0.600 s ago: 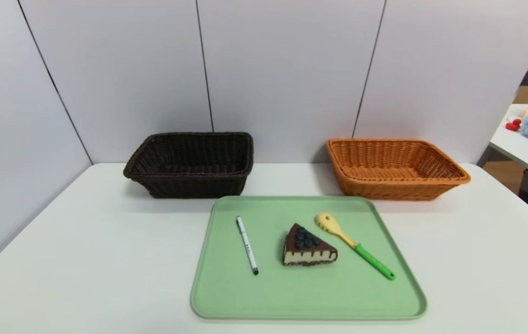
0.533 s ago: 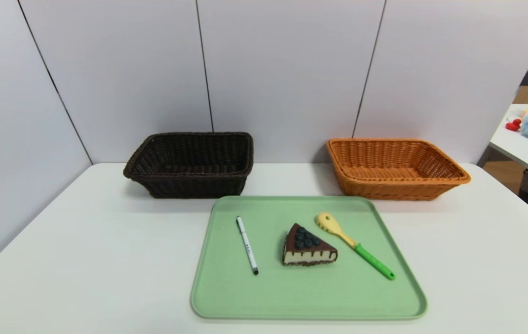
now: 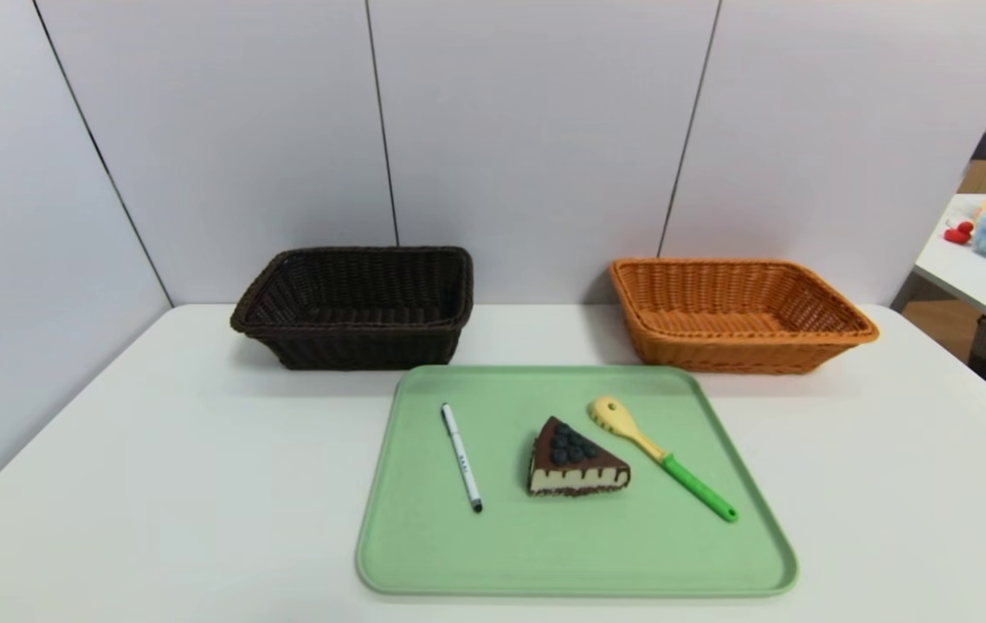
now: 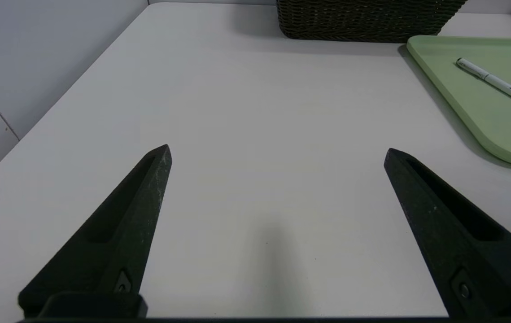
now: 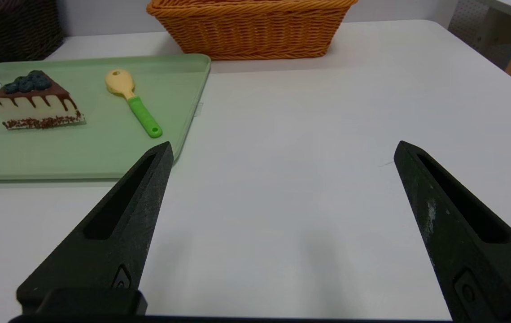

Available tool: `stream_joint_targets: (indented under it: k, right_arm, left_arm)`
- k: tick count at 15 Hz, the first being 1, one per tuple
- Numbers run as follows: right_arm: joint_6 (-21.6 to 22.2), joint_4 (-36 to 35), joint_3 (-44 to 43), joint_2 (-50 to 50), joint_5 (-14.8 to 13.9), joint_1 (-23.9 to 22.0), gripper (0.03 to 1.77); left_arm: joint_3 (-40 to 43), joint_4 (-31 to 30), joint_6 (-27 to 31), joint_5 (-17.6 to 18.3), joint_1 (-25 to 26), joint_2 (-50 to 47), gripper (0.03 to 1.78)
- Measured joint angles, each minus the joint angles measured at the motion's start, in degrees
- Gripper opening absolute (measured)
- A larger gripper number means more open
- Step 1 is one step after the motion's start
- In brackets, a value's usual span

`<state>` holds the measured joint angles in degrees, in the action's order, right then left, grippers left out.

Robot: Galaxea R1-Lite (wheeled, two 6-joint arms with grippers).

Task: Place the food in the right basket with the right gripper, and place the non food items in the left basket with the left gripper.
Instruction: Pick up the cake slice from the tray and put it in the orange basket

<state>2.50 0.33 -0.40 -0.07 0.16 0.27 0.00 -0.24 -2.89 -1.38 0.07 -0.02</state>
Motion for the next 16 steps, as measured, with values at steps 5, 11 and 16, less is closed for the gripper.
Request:
stream_joint_targets:
  k: [5, 11, 16]
  right_arm:
    - [0.7, -1.3, 0.2, 0.0, -0.2, 0.0, 1.70]
    - [0.8, -1.4, 0.4, 0.0, -0.3, 0.0, 1.70]
    - [0.7, -3.1, 0.2, 0.0, -0.5, 0.0, 1.70]
  left_arm:
    - [0.0, 0.0, 0.0, 0.0, 0.0, 0.0, 1.69]
    - [0.0, 0.2, 0.7, 0.1, 0.0, 0.0, 1.69]
    - [-0.3, -1.2, 3.1, 0.4, -0.1, 0.0, 1.69]
